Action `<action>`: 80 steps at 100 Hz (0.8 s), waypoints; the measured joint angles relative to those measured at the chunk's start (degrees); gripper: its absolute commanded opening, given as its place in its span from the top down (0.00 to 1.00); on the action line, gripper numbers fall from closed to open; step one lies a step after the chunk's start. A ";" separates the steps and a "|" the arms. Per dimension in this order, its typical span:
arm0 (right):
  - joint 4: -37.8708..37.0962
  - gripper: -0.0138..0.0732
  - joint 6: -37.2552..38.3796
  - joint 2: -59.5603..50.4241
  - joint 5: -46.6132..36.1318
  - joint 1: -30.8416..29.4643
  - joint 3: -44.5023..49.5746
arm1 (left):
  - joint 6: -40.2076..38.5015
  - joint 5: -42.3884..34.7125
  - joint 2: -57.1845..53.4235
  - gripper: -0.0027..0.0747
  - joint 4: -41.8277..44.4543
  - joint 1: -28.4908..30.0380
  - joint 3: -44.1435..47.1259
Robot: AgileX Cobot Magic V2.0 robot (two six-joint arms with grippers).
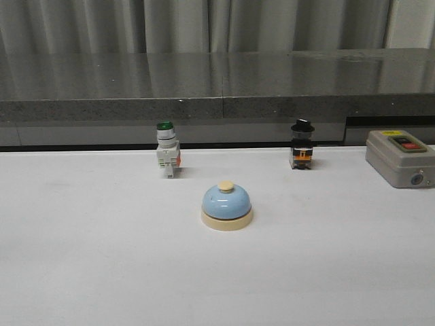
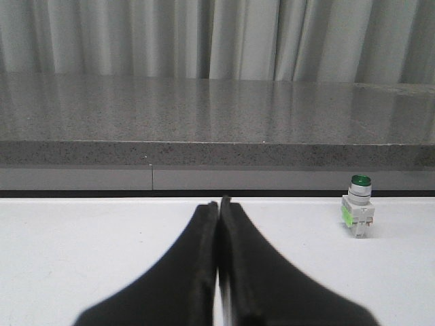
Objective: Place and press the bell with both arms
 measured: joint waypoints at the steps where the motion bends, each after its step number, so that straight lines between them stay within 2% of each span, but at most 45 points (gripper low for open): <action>1: 0.00 0.91 0.00 -0.14 0.00 0.00 0.00 | 0.00 0.00 0.00 0.99 0.00 0.00 0.00; 44: -0.39 0.91 0.00 -1.39 -1.76 0.00 1.73 | 0.00 0.00 0.00 0.99 0.00 0.00 0.00; 80: -3.07 0.91 0.70 -21.58 -17.61 0.00 21.63 | 0.00 0.00 0.00 0.99 0.00 0.00 0.00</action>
